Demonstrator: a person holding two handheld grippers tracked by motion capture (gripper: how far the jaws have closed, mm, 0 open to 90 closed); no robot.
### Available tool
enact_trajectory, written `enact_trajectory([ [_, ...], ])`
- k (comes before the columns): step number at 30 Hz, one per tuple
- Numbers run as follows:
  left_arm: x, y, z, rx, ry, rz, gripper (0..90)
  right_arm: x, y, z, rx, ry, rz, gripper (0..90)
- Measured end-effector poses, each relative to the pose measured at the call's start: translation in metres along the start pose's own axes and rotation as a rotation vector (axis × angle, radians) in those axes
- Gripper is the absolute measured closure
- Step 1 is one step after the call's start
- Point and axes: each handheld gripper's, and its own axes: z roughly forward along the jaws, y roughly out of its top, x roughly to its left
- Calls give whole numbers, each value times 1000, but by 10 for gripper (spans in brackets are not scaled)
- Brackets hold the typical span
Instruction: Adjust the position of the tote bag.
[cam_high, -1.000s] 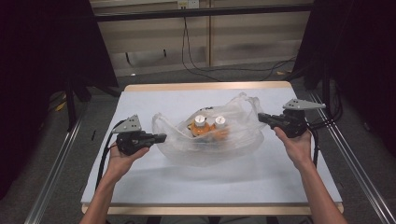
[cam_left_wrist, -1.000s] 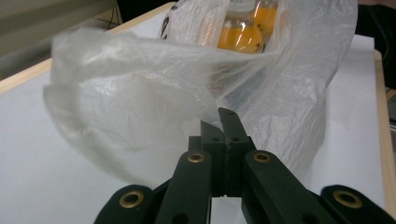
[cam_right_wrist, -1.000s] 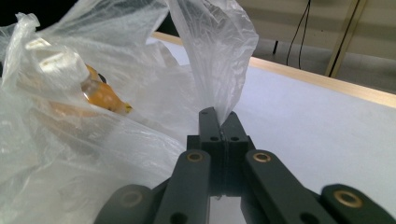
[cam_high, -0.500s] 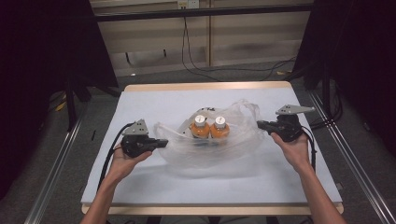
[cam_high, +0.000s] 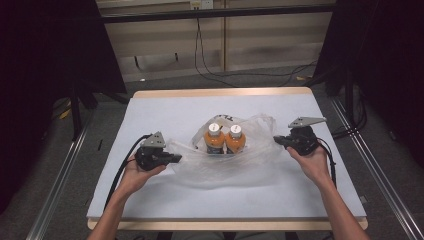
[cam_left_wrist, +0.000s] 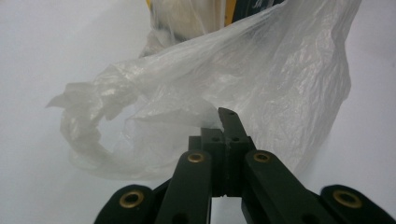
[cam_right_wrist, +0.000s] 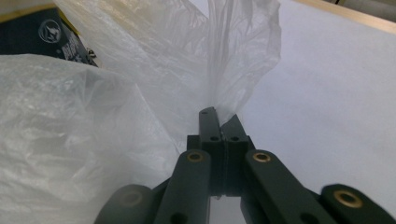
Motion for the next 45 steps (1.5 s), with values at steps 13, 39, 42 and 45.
enact_trajectory([
  [13, -2, -7, 15, 97, -34, 11, 900, 2, -15, 24, 123, -16, -41, 900],
  [39, -7, -17, 22, 100, -39, -29, 684, -6, -30, 21, 67, 1, 48, 555],
  [42, -9, -14, 16, 62, -37, -55, 591, -8, -27, 13, 10, 7, 65, 434],
  [45, -12, -8, 8, 20, -39, -63, 486, -8, -23, 5, -22, -10, 65, 329],
])
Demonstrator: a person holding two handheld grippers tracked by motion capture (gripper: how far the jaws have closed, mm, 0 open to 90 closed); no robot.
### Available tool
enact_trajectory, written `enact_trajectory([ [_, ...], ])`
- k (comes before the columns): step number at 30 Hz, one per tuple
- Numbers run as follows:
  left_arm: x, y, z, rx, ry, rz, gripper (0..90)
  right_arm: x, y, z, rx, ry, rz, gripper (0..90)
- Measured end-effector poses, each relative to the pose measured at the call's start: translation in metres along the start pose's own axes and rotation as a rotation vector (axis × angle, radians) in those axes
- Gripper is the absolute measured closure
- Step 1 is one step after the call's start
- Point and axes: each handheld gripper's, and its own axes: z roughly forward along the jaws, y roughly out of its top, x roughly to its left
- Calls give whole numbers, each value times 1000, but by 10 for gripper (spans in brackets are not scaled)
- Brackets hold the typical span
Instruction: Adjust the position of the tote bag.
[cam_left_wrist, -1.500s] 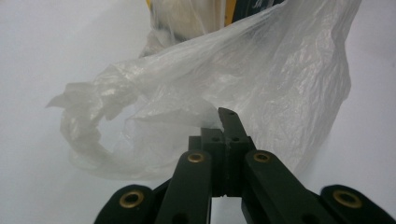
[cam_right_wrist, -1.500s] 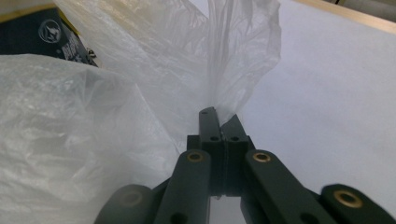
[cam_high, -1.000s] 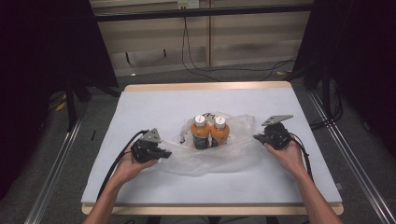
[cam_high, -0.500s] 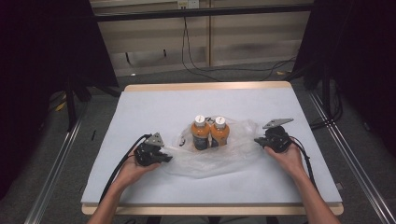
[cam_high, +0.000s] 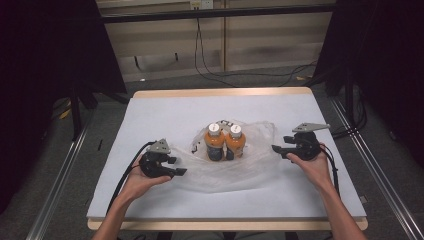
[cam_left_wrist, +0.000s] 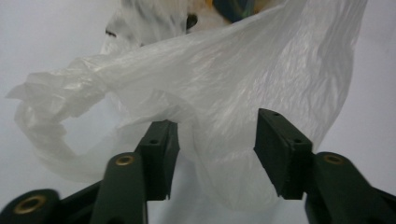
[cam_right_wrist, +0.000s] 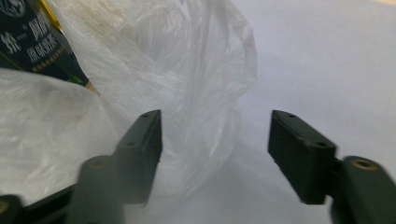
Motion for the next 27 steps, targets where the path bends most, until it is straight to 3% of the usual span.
enact_trajectory([
  [6, 4, 3, -20, -86, -20, -35, 393, 0, 10, -18, -87, 22, 15, 265],
  [10, 10, 2, -36, -150, -15, -72, 379, 3, 16, -23, -111, 42, 11, 268],
  [16, 12, 3, -59, -230, 7, -73, 422, 10, 25, -30, -136, 89, -16, 359],
  [17, 11, 4, -66, -261, 19, -69, 441, 12, 27, -32, -136, 98, -18, 381],
  [20, 9, 7, -68, -278, 24, -59, 522, 19, 33, -33, -134, 125, -47, 448],
  [21, 7, 12, -65, -281, 18, -35, 549, 22, 35, -32, -132, 136, -58, 468],
  [26, 6, 29, -49, -251, -3, 7, 646, 34, 42, -26, -116, 182, -98, 566],
  [27, 5, 37, -40, -241, -11, 13, 673, 38, 47, -21, -107, 202, -119, 624],
])
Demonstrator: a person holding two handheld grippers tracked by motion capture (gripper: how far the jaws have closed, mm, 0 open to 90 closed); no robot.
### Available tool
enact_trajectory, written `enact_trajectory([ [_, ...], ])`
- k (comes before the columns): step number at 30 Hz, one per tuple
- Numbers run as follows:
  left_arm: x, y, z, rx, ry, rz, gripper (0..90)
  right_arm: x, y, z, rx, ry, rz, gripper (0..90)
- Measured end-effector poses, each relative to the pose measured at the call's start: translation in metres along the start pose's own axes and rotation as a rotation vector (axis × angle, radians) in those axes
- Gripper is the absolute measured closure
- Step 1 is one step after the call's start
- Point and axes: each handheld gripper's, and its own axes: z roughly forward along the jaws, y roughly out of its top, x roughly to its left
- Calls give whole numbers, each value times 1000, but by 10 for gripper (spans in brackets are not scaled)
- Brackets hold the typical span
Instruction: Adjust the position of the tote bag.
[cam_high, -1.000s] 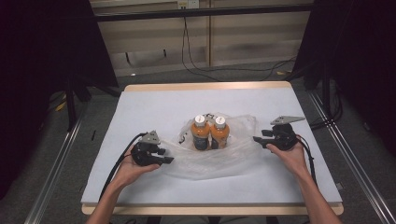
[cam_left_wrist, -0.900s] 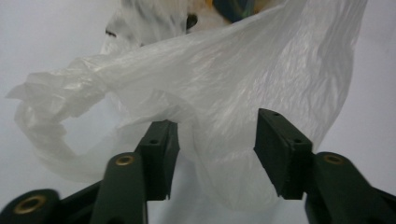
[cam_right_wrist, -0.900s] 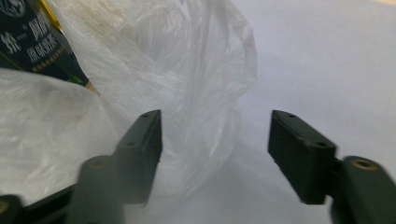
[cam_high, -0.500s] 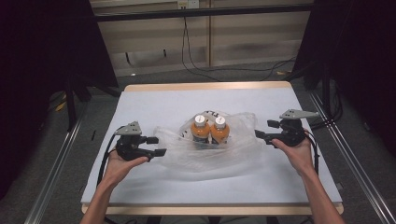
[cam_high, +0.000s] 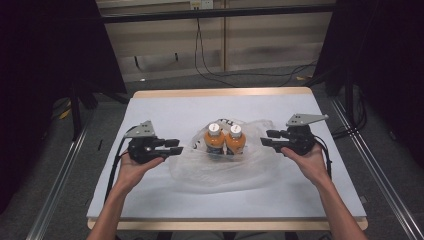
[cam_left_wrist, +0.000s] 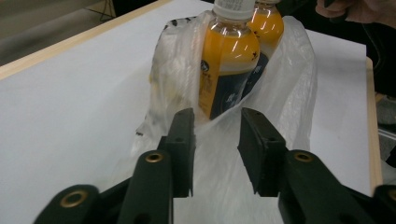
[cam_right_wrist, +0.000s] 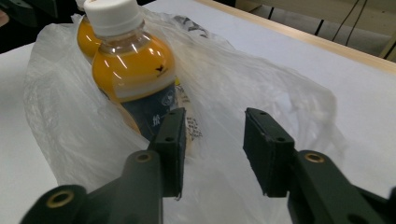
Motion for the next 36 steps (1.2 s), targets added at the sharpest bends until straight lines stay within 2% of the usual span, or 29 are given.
enact_trajectory([
  [3, -2, 11, 22, 40, 7, 40, 722, 2, 5, 9, 16, 17, -20, 702],
  [5, -3, 18, 32, 45, 4, 51, 822, 4, 9, 18, 33, 39, -34, 765],
  [9, 0, 26, 50, 116, -1, 77, 892, 8, 14, 38, 98, 69, -62, 842],
  [11, 0, 25, 55, 125, -9, 71, 900, 8, 14, 42, 116, 66, -69, 840],
  [12, 2, 22, 64, 147, -11, 78, 900, 9, 13, 49, 150, 56, -77, 864],
  [14, 4, 18, 71, 185, -7, 73, 900, 9, 11, 54, 169, 68, -78, 886],
  [17, 5, 11, 80, 210, -13, 64, 900, 10, 7, 62, 207, 76, -89, 900],
  [19, 4, 10, 81, 221, -17, 71, 900, 10, 6, 63, 210, 83, -87, 900],
  [20, 0, 7, 87, 233, -26, 80, 900, 11, 4, 66, 239, 96, -99, 900],
  [21, -1, 6, 89, 262, -19, 103, 900, 11, 3, 67, 252, 101, -103, 900],
  [22, -2, 3, 93, 270, -23, 105, 900, 10, 2, 69, 259, 110, -102, 900],
  [23, -2, 3, 93, 270, -23, 105, 900, 10, 2, 69, 259, 110, -102, 900],
  [24, -2, -1, 97, 266, -41, 86, 900, 9, 1, 71, 266, 107, -100, 900],
  [25, -2, -6, 100, 272, -33, 79, 900, 6, -1, 74, 278, 107, -100, 900],
  [26, 1, -11, 103, 282, -46, 65, 900, 3, -5, 79, 292, 104, -86, 900],
  [28, 0, -14, 103, 297, -39, 64, 900, 1, -9, 82, 310, 96, -82, 900],
  [30, -2, -17, 105, 342, -52, 90, 900, 1, -13, 84, 337, 79, -96, 899],
  [33, -6, -20, 111, 407, -28, 128, 900, -1, -18, 89, 364, 49, -93, 900],
  [34, -8, -21, 112, 432, -16, 145, 900, -2, -21, 92, 372, 37, -113, 899],
  [35, -10, -23, 112, 451, -2, 168, 900, -1, -23, 93, 395, 29, -113, 898],
  [36, -9, -22, 111, 456, 2, 159, 900, -1, -25, 94, 415, 6, -138, 900],
])
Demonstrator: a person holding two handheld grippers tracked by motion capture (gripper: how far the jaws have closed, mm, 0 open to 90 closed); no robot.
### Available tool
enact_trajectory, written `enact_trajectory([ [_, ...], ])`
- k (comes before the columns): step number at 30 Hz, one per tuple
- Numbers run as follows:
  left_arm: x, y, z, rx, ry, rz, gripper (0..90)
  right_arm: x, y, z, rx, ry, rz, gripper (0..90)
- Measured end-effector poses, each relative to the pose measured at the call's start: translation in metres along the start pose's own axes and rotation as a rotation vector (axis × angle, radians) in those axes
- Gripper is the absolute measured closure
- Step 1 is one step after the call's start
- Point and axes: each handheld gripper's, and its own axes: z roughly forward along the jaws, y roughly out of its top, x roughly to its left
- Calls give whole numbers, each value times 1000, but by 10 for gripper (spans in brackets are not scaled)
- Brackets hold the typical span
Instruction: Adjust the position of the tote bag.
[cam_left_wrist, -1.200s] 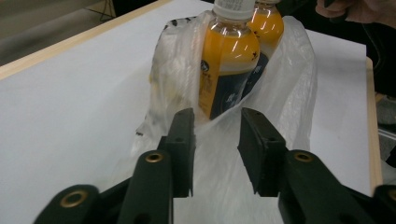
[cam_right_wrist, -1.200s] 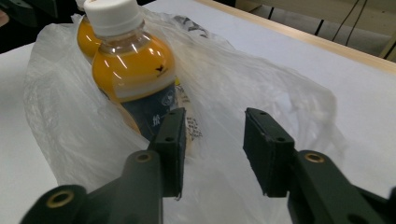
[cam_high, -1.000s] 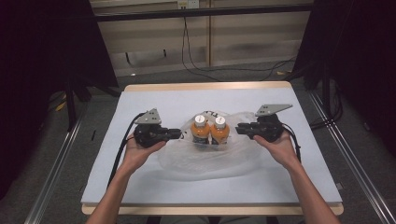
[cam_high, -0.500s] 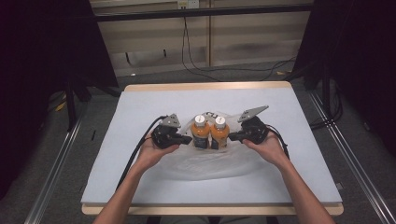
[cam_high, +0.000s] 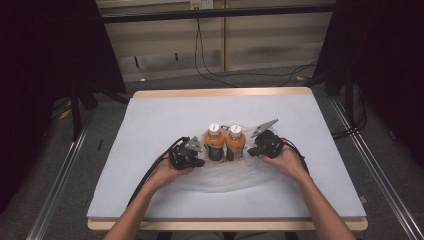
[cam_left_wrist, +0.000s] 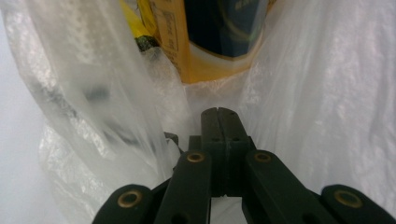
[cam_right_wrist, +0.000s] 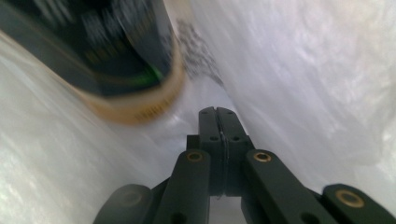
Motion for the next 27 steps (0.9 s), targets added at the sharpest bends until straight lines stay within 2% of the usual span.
enact_trajectory([
  [2, 2, -3, -2, 7, 9, -3, 900, 1, -1, -2, 12, -10, 4, 900],
  [4, 4, -5, -5, 23, 38, 0, 900, -1, -2, -4, 22, -45, -10, 900],
  [7, 4, -7, -8, 60, 82, 42, 900, -5, -4, -6, 41, -88, -12, 900],
  [10, 6, -9, -9, 61, 80, 48, 900, -13, -10, -10, 51, -126, 2, 900],
  [12, 7, -10, -10, 64, 86, 48, 900, -15, -12, -12, 53, -125, 6, 900],
  [13, 8, -12, -12, 72, 98, 58, 900, -18, -16, -15, 69, -155, -3, 900],
  [14, 10, -12, -12, 78, 94, 63, 900, -19, -16, -16, 77, -163, -9, 900],
  [17, 19, -18, -16, 66, 74, 33, 900, -21, -16, -17, 87, -162, -6, 900],
  [21, 25, -18, -19, 118, 92, 56, 900, -20, -16, -18, 117, -200, -39, 900],
  [24, 31, -17, -20, 142, 89, 75, 900, -23, -16, -18, 117, -180, -30, 900],
  [27, 30, -16, -19, 149, 91, 70, 900, -27, -17, -19, 112, -166, -35, 900],
])
